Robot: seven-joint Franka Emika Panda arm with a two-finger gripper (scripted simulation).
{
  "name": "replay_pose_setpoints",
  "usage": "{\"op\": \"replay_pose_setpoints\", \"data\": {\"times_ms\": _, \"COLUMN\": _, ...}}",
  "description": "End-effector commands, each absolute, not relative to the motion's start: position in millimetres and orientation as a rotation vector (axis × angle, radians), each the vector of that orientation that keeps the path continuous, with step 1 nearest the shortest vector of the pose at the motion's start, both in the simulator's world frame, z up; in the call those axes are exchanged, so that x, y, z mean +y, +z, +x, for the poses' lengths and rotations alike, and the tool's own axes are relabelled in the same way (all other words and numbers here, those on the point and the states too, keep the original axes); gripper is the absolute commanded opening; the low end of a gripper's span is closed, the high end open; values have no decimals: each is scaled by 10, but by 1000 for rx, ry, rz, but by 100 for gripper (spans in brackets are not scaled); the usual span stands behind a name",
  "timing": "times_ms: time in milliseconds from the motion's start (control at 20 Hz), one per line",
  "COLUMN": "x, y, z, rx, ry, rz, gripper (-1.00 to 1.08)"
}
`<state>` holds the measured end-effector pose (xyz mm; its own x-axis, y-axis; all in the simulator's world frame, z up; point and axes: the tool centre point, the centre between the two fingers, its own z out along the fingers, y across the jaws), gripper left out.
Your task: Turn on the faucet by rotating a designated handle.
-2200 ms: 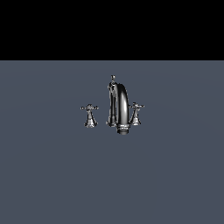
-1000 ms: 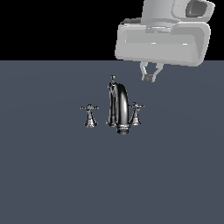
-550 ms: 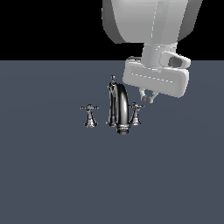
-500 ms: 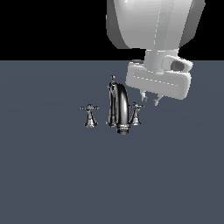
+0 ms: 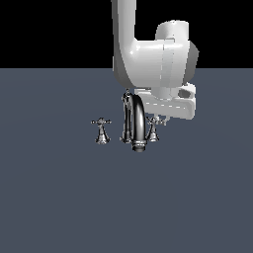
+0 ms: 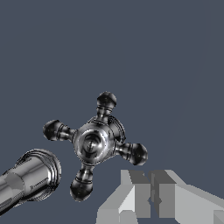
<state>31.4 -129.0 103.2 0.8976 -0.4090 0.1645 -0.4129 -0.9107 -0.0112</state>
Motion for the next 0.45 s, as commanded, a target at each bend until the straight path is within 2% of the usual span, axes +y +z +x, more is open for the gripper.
{"op": "replay_pose_setpoints", "data": {"times_ms": 0, "x": -533, "y": 921, "z": 704, "rx": -355, "ry": 347, "rz": 3089, "gripper": -44}}
{"op": "replay_pose_setpoints", "data": {"times_ms": 50, "x": -1138, "y": 827, "z": 770, "rx": -498, "ry": 356, "rz": 3038, "gripper": 77}}
{"op": "replay_pose_setpoints", "data": {"times_ms": 100, "x": -1693, "y": 895, "z": 629, "rx": -637, "ry": 365, "rz": 2982, "gripper": 77}}
{"op": "replay_pose_setpoints", "data": {"times_ms": 150, "x": -1300, "y": 812, "z": 1123, "rx": -784, "ry": 384, "rz": 2942, "gripper": 88}}
{"op": "replay_pose_setpoints", "data": {"times_ms": 200, "x": -1717, "y": 867, "z": 702, "rx": -929, "ry": 402, "rz": 2895, "gripper": 88}}
{"op": "replay_pose_setpoints", "data": {"times_ms": 250, "x": -1976, "y": 843, "z": 732, "rx": -1072, "ry": 426, "rz": 2844, "gripper": 98}}
{"op": "replay_pose_setpoints", "data": {"times_ms": 300, "x": -2541, "y": 953, "z": 428, "rx": -1212, "ry": 449, "rz": 2785, "gripper": 98}}
{"op": "replay_pose_setpoints", "data": {"times_ms": 350, "x": -2953, "y": 1076, "z": 170, "rx": -1065, "ry": 446, "rz": 2812, "gripper": 10}}
{"op": "replay_pose_setpoints", "data": {"times_ms": 400, "x": -2793, "y": 1025, "z": 315, "rx": -941, "ry": 442, "rz": 2829, "gripper": 10}}
